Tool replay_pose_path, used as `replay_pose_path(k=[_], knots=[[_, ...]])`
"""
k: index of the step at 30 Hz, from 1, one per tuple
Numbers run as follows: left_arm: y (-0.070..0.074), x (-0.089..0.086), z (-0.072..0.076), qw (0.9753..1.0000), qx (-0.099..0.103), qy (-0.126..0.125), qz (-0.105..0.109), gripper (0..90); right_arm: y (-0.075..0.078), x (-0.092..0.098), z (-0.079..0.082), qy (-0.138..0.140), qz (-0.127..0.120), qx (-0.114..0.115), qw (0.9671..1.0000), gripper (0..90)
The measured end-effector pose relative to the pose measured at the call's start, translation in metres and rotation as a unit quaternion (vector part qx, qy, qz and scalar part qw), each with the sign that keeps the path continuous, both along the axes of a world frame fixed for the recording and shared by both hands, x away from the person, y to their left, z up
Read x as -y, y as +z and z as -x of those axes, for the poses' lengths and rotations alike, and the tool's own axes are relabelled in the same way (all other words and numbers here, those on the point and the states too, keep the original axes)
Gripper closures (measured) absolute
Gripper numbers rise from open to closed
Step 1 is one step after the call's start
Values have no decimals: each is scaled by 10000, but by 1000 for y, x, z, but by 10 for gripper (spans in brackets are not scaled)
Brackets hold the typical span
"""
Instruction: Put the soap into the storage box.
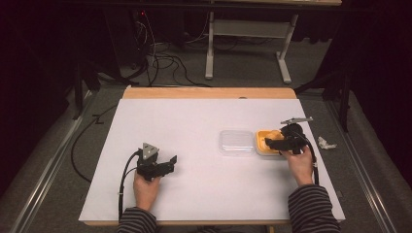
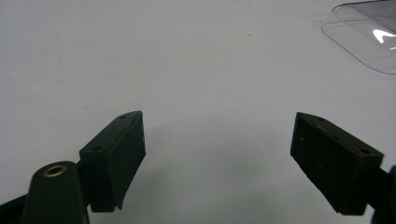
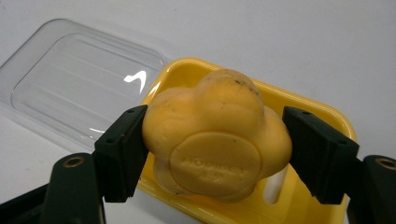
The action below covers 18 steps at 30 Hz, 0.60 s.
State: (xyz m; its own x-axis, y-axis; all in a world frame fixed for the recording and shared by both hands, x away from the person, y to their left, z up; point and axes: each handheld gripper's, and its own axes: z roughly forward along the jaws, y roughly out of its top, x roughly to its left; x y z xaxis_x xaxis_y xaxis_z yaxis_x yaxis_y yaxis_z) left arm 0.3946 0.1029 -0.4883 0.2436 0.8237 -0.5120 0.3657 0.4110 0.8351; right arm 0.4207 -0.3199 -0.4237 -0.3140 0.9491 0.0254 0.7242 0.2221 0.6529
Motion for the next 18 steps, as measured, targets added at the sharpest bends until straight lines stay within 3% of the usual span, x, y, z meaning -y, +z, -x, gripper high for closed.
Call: replay_pose_path(k=[7,18], knots=[[0,0,0,10000,1,-5,3,186,-7,2,-6,-107,-41,-173,9998,266],[0,0,1,10000,11,-20,-38,185,-11,0,-8,-200,40,-164,9997,267]])
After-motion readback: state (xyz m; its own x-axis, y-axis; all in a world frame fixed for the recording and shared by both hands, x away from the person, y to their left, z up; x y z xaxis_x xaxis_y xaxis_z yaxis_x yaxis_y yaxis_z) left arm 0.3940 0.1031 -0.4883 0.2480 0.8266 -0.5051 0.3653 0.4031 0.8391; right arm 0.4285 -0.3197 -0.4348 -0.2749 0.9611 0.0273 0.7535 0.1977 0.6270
